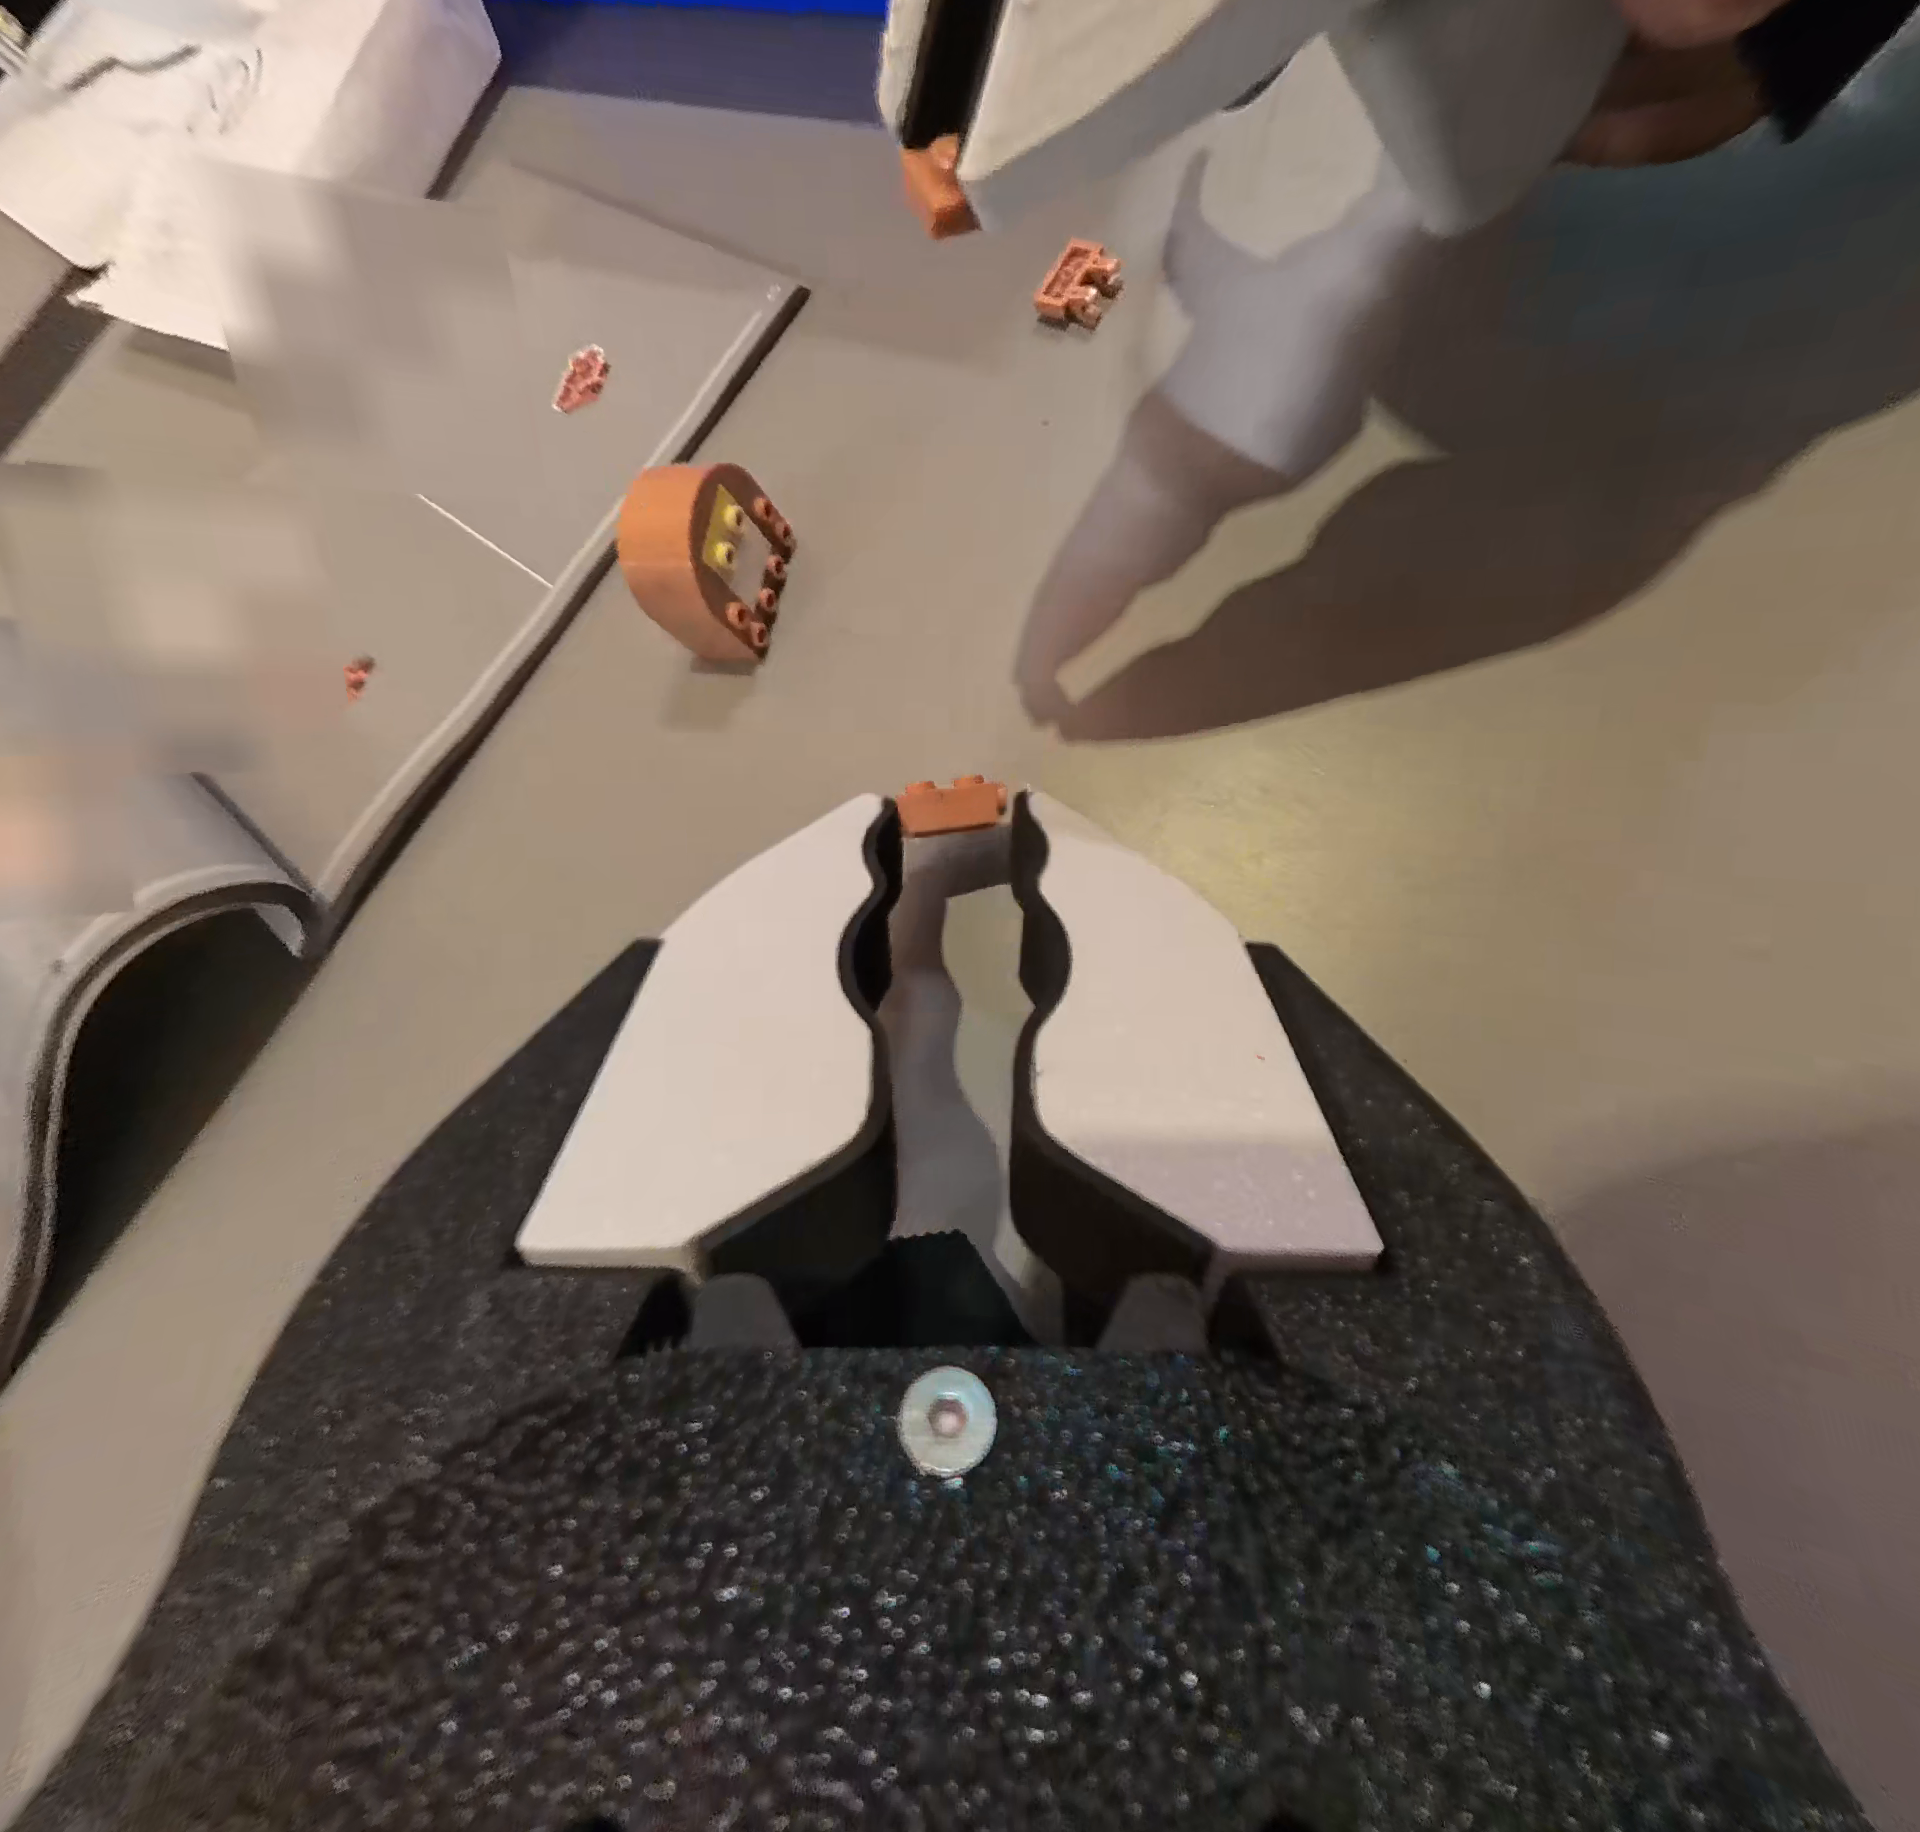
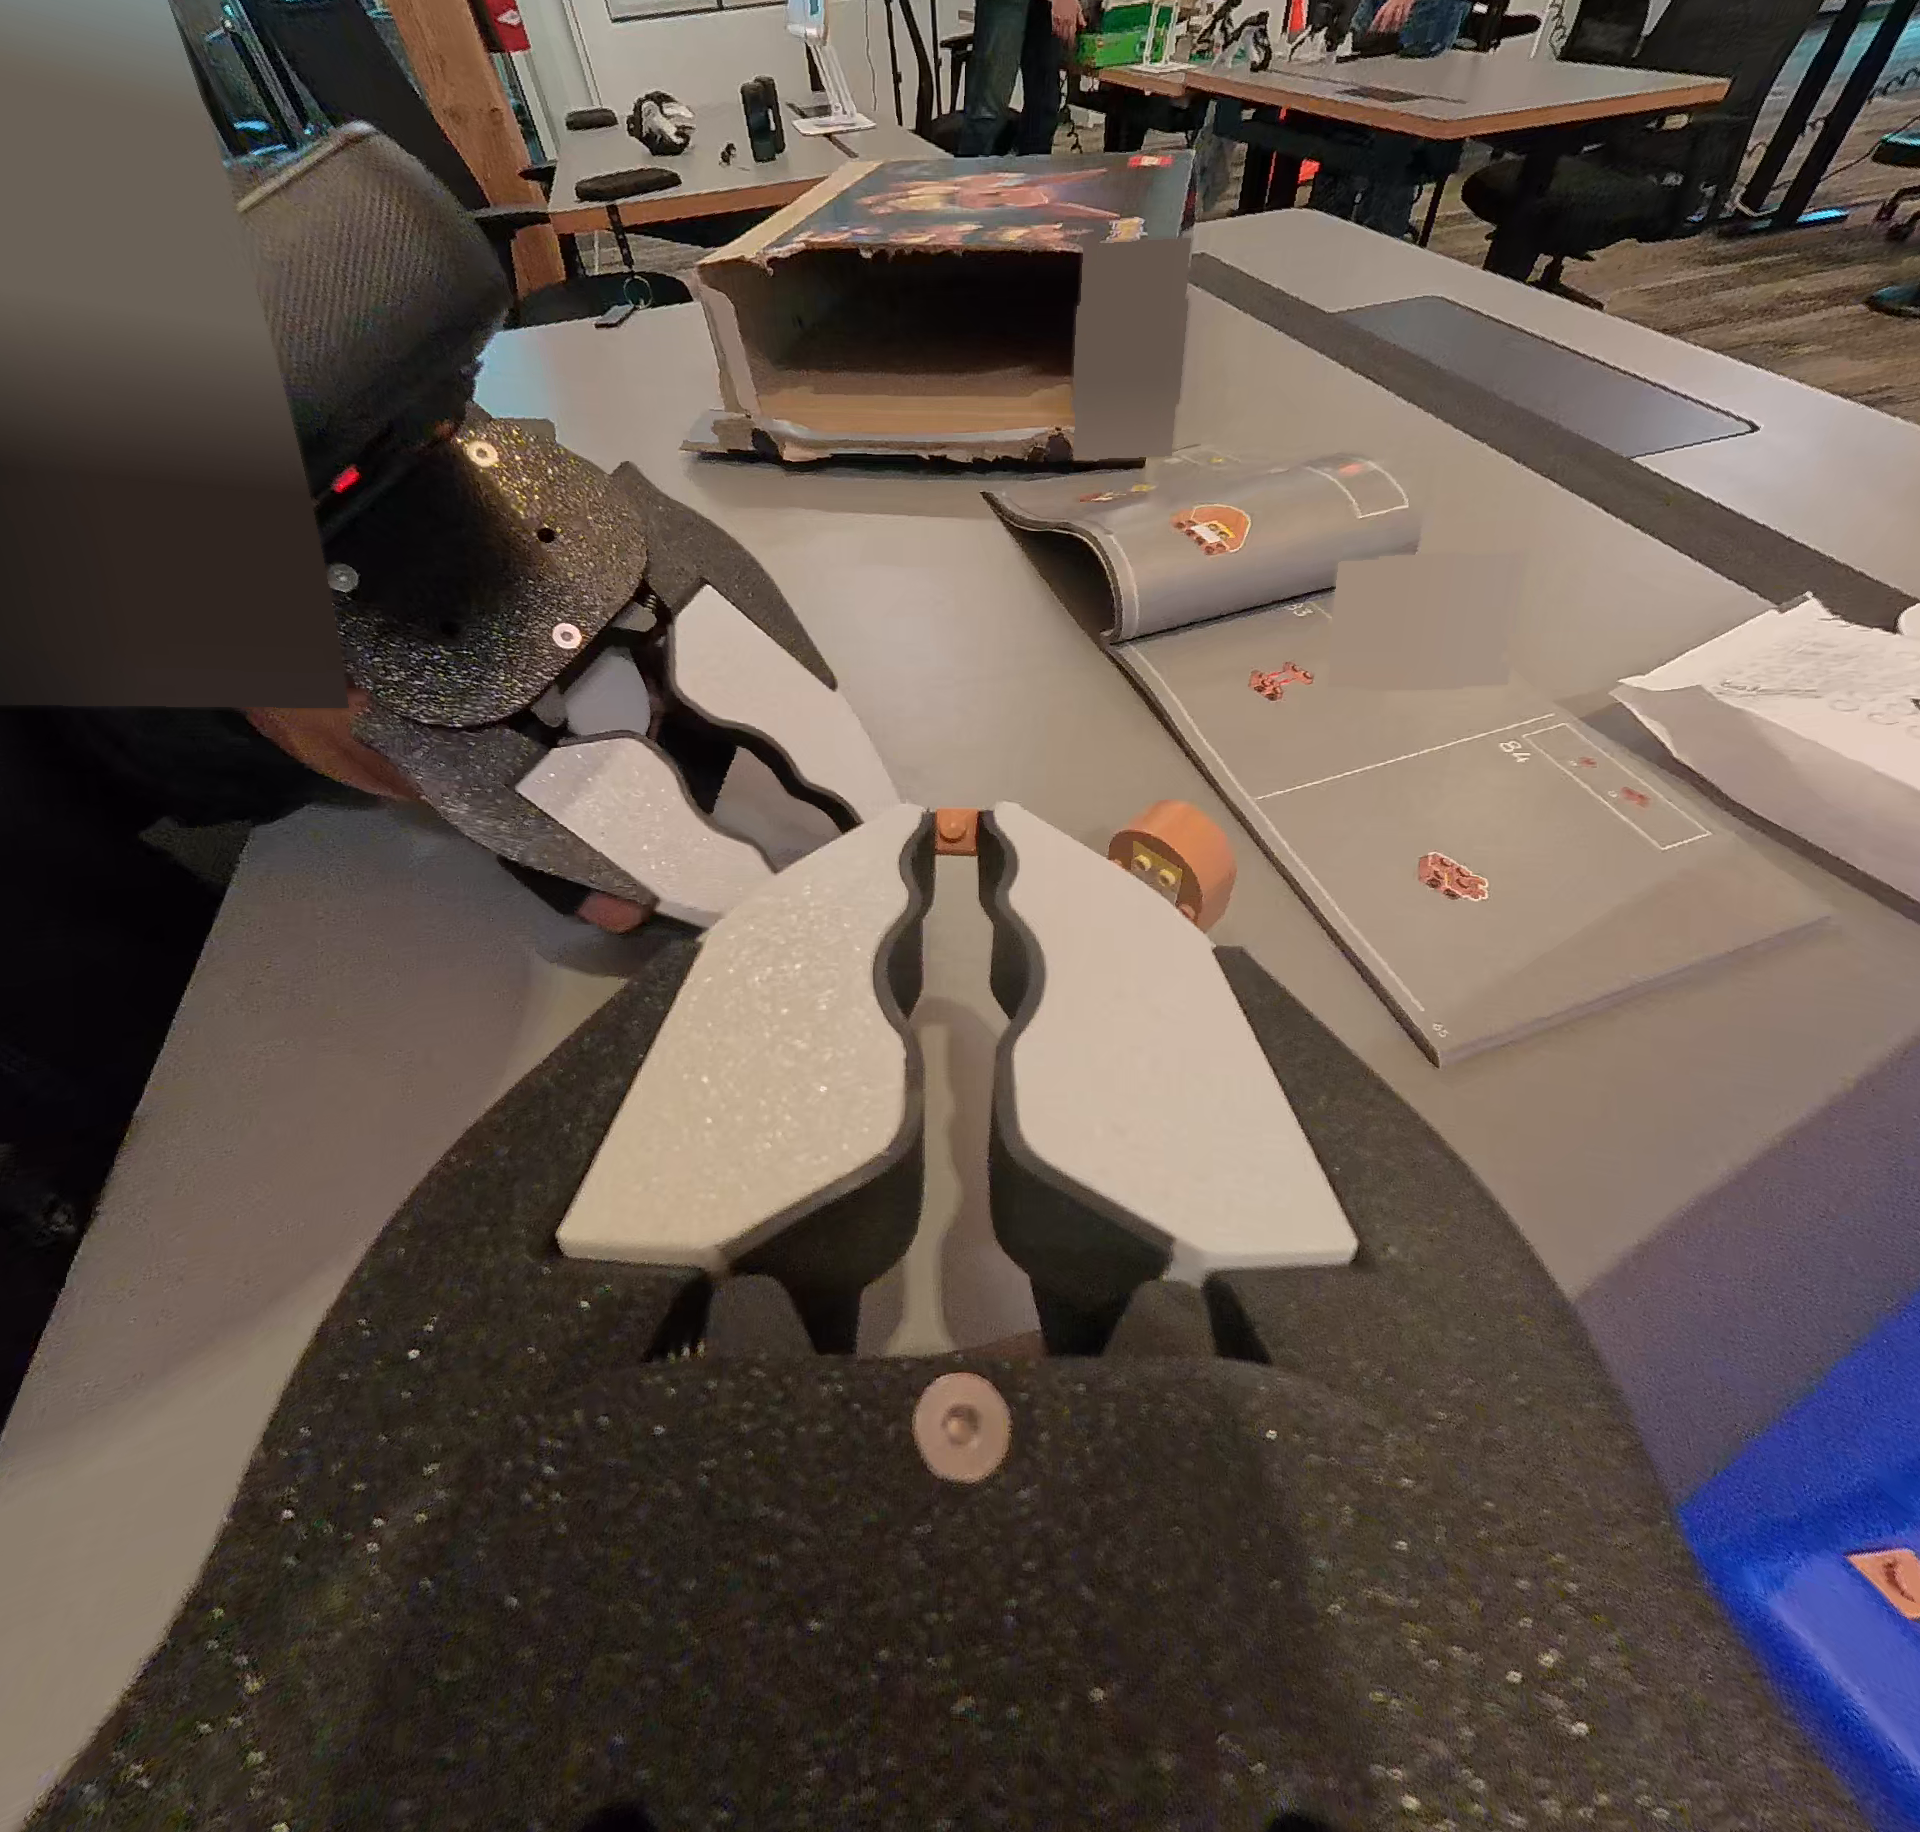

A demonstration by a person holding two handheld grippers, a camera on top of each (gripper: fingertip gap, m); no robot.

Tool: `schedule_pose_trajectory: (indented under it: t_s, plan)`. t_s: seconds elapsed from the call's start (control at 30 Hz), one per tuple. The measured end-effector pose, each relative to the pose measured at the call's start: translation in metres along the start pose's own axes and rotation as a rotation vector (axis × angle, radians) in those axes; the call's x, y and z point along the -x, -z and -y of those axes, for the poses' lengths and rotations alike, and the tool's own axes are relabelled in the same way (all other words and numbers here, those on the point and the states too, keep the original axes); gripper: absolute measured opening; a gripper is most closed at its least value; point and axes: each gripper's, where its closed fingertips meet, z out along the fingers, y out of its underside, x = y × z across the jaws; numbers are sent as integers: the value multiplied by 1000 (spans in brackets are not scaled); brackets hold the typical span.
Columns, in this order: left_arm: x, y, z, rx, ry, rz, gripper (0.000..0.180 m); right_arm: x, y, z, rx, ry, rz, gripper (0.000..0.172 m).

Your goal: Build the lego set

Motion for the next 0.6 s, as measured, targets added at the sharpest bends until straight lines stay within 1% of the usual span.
schedule_pose_trajectory:
  t_s: [0.07,0.2,0.4,0.53,0.6]
  plan:
    - [-7,4,-3,14,32,-32,31,1,0,-1,4,5,2,7]
    - [-21,10,-9,32,88,-104,41,4,-1,0,7,12,7,7]
    - [-30,19,-18,55,142,-137,45,7,-1,-1,10,24,11,7]
    - [-36,28,-25,101,147,-176,46,11,-3,-2,18,30,20,7]
    - [-37,32,-29,121,141,-183,49,13,-4,-4,25,34,28,7]
